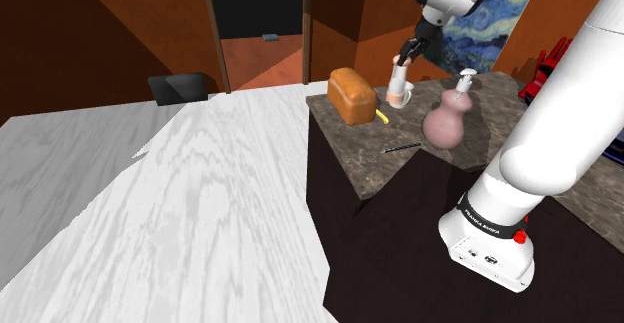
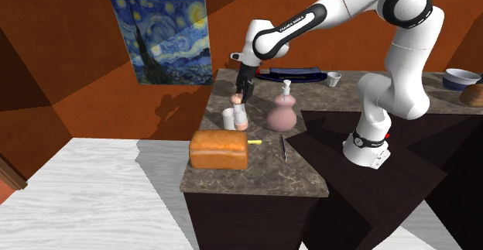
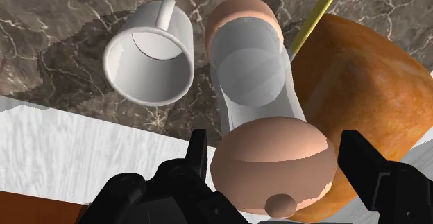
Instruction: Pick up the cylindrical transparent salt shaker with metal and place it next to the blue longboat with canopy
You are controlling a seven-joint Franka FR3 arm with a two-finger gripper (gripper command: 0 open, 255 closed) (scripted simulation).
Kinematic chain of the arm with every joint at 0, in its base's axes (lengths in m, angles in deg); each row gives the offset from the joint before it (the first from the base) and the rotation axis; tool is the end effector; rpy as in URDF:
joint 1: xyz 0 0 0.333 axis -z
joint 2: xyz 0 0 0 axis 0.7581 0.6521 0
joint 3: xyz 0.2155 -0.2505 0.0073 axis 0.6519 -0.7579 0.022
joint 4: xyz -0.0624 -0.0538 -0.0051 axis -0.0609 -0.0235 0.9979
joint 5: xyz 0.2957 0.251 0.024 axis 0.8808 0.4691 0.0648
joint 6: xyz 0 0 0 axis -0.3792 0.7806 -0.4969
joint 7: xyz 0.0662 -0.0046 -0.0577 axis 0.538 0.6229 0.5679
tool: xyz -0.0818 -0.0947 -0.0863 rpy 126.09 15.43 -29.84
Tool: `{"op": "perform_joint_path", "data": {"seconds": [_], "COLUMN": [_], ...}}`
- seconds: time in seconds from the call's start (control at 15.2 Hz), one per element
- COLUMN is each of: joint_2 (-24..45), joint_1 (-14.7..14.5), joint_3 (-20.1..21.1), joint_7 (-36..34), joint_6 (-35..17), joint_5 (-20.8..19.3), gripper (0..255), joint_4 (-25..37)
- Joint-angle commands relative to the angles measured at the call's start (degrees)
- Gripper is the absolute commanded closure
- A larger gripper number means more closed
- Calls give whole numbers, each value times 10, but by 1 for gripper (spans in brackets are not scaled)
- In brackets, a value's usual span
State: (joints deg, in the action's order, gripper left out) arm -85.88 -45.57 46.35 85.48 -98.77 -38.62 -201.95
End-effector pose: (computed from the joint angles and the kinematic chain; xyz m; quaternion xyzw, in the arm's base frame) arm 0.4160 -0.3750 0.3631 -0.9873 0.0583 -0.1449 0.0307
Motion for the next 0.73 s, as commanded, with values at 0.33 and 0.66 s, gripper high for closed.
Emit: {"op": "perform_joint_path", "data": {"seconds": [0.33,0.66], "joint_2": [-34,-53], "joint_1": [-2,-2], "joint_3": [-1,0], "joint_7": [-40,-62], "joint_6": [42,74], "joint_5": [-45,-69], "gripper": [255,255], "joint_4": [23,45]}}
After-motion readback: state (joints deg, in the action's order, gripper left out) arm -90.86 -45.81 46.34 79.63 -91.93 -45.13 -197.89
